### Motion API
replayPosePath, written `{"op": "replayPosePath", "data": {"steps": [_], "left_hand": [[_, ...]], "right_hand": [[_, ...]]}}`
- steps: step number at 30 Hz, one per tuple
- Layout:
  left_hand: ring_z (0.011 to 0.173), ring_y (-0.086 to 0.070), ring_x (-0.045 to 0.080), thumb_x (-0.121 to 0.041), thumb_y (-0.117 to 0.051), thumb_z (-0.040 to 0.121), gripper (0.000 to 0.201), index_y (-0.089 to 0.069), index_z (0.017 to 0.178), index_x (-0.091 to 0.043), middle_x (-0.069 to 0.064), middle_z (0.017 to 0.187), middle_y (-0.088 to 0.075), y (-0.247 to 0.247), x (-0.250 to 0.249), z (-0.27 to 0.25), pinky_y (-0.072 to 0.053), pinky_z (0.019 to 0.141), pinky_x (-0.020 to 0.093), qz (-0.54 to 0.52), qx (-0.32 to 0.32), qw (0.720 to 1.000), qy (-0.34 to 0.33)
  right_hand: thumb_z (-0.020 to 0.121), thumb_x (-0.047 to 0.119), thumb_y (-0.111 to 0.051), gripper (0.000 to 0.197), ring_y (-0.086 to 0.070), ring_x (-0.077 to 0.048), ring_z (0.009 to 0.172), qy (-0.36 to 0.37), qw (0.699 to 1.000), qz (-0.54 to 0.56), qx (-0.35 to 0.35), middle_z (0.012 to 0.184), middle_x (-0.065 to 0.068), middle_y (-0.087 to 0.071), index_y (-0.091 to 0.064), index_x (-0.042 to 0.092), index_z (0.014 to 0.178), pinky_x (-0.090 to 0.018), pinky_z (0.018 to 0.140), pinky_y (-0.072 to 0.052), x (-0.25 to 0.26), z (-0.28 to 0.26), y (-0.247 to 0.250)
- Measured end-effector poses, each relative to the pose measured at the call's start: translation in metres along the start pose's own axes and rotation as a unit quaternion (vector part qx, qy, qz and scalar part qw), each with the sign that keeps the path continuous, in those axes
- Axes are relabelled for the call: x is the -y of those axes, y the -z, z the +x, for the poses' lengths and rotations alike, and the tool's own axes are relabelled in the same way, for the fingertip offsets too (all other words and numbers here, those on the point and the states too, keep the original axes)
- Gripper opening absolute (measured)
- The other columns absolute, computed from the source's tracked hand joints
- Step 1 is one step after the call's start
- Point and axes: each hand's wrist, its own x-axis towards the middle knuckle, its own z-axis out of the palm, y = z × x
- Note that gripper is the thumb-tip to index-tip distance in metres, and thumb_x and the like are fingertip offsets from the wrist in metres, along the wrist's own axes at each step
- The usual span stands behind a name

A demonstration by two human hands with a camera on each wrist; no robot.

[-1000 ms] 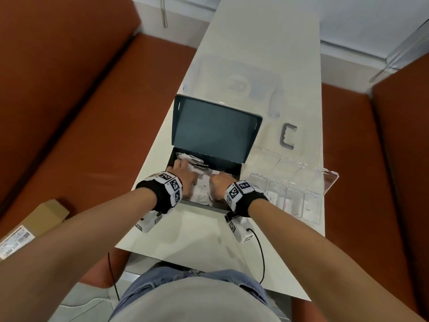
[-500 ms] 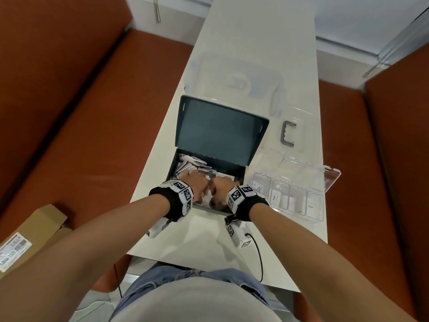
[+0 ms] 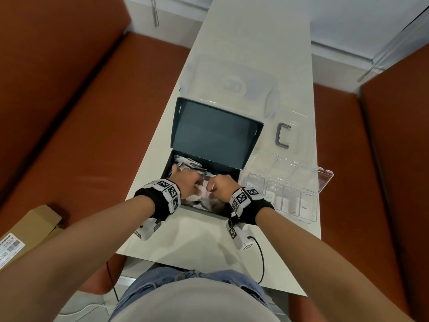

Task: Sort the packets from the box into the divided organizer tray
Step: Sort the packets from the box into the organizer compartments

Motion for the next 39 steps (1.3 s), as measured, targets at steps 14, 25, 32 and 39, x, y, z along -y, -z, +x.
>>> {"op": "replayPosePath", "data": {"steps": [14, 25, 32, 39], "left_hand": [[0.087, -0.057, 0.022, -0.023, -0.073, 0.084, 0.019, -0.070, 0.100, -0.013, 0.003, 0.088, -0.061, 0.028, -0.003, -0.023, -0.040, 0.073, 0.026, -0.230, -0.143, 0.962, 0.034], [0.076, -0.062, 0.005, -0.016, -0.064, 0.091, 0.010, -0.059, 0.088, -0.022, -0.004, 0.092, -0.060, 0.073, -0.035, -0.033, -0.052, 0.053, 0.016, -0.497, -0.209, 0.841, -0.047], [0.081, -0.062, 0.015, -0.034, -0.062, 0.093, 0.025, -0.065, 0.102, -0.011, 0.004, 0.090, -0.067, 0.076, -0.065, -0.030, -0.053, 0.071, 0.028, -0.653, -0.153, 0.742, 0.006], [0.091, -0.065, 0.022, -0.035, -0.046, 0.097, 0.039, -0.058, 0.127, -0.012, 0.011, 0.108, -0.066, 0.077, -0.084, -0.037, -0.054, 0.090, 0.049, -0.803, 0.004, 0.596, -0.020]], "right_hand": [[0.088, 0.010, -0.063, 0.017, -0.065, -0.021, 0.093, 0.070, 0.984, 0.122, -0.105, 0.098, -0.011, -0.071, -0.069, 0.008, 0.104, -0.012, 0.071, -0.041, -0.018, -0.047, 0.042], [0.093, 0.023, -0.061, 0.032, -0.067, -0.017, 0.083, 0.138, 0.912, 0.339, -0.182, 0.091, -0.003, -0.069, -0.056, 0.020, 0.124, -0.033, 0.079, -0.056, -0.011, -0.081, 0.072], [0.088, 0.002, -0.064, 0.020, -0.064, -0.013, 0.061, 0.128, 0.833, 0.505, -0.187, 0.076, -0.012, -0.067, -0.061, -0.003, 0.108, -0.022, 0.061, -0.055, -0.006, -0.093, 0.077], [0.089, 0.002, -0.063, 0.023, -0.064, -0.016, 0.063, 0.095, 0.785, 0.580, -0.199, 0.076, -0.013, -0.066, -0.059, -0.005, 0.110, -0.027, 0.064, -0.055, -0.013, -0.097, 0.081]]}}
